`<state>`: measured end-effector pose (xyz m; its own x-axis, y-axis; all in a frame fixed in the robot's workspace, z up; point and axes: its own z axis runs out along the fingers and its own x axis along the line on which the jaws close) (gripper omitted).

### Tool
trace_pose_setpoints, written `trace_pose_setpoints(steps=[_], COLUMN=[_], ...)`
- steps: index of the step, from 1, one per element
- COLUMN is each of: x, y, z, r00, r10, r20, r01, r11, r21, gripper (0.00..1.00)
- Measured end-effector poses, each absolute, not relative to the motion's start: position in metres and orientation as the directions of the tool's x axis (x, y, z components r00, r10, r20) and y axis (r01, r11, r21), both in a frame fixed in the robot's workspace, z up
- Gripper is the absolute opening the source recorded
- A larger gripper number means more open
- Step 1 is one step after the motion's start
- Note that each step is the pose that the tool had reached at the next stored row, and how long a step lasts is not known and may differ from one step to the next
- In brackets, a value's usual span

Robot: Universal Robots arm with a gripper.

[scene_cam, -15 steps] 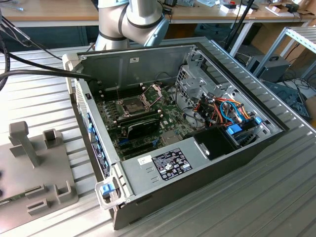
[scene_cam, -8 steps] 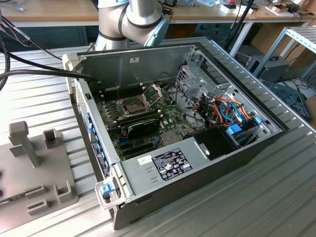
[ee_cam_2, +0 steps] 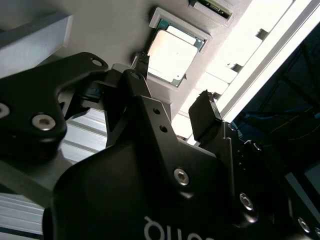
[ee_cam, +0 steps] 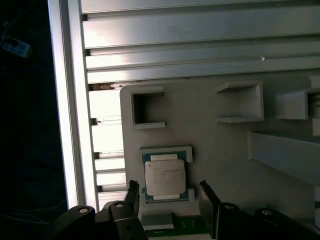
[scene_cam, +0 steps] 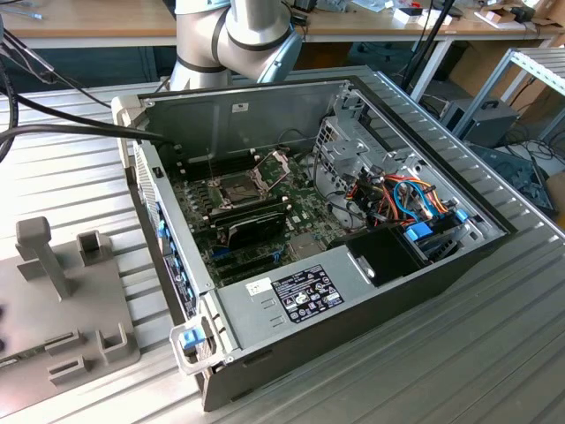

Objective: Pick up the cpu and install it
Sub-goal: 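Pick up the cpu and move it towards the insertion slot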

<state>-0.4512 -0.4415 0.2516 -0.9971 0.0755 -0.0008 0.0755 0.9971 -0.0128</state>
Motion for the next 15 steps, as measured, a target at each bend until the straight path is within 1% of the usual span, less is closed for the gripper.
trace_pose_setpoints(steps=[9,15], x=[-0.451,-0.451], y=[-0.441,-0.441], z=[0.249,0.24], r00=[-0.997,-0.997], r10=[0.076,0.075], r20=[-0.001,-0.001], r01=[0.076,0.075], r11=[0.997,0.997], r21=[-0.013,-0.013], gripper=[0.6,0.6])
